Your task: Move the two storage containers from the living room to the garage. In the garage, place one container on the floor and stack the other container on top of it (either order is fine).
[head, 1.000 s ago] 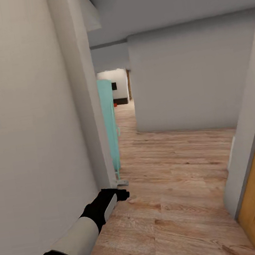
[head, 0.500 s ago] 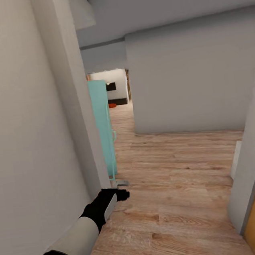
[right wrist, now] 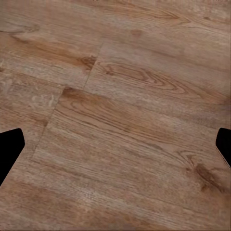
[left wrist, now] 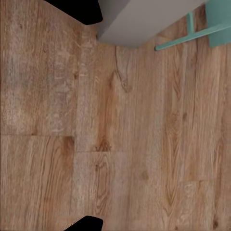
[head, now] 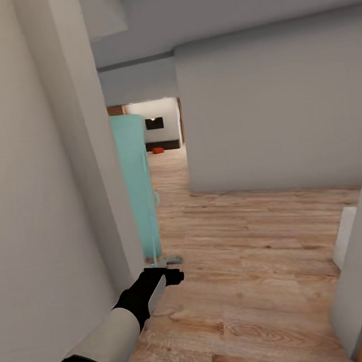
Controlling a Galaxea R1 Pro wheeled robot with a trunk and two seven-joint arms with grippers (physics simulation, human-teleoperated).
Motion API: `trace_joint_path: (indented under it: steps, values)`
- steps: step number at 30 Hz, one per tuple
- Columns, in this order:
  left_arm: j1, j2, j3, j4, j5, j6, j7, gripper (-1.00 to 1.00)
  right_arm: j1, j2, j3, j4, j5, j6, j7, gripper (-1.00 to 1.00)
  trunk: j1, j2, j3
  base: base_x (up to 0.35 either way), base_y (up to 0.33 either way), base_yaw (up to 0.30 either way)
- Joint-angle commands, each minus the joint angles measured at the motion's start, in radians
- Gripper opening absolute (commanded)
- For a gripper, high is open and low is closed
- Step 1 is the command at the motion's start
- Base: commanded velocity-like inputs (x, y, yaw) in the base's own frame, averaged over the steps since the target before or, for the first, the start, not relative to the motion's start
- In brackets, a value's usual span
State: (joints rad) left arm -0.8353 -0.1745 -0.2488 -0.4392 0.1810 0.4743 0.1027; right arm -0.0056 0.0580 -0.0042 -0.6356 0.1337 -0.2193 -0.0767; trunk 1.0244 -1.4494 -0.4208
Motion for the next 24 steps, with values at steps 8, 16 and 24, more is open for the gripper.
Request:
trace_joint_path:
  steps: [8, 16, 24]
  values:
    - [-0.001, 0.000, -0.004, -0.001, 0.011, 0.003, 0.009, 1.00, -0.001, 0.000, 0.000, 0.001, 0.010, -0.002, -0.006, 1.00, 0.001, -0.001, -0.001, 0.329, -0.111, 0.000]
    - [-0.001, 0.000, -0.004, -0.001, 0.011, 0.003, 0.009, 1.00, -0.001, 0.000, 0.000, 0.001, 0.010, -0.002, -0.006, 1.00, 0.001, -0.001, -0.001, 0.329, -0.037, 0.000]
    - [-0.001, 0.000, -0.003, -0.001, 0.011, 0.004, 0.009, 1.00, -0.001, 0.000, 0.000, 0.001, 0.010, -0.001, -0.006, 1.00, 0.001, -0.001, -0.001, 0.328, 0.000, 0.000]
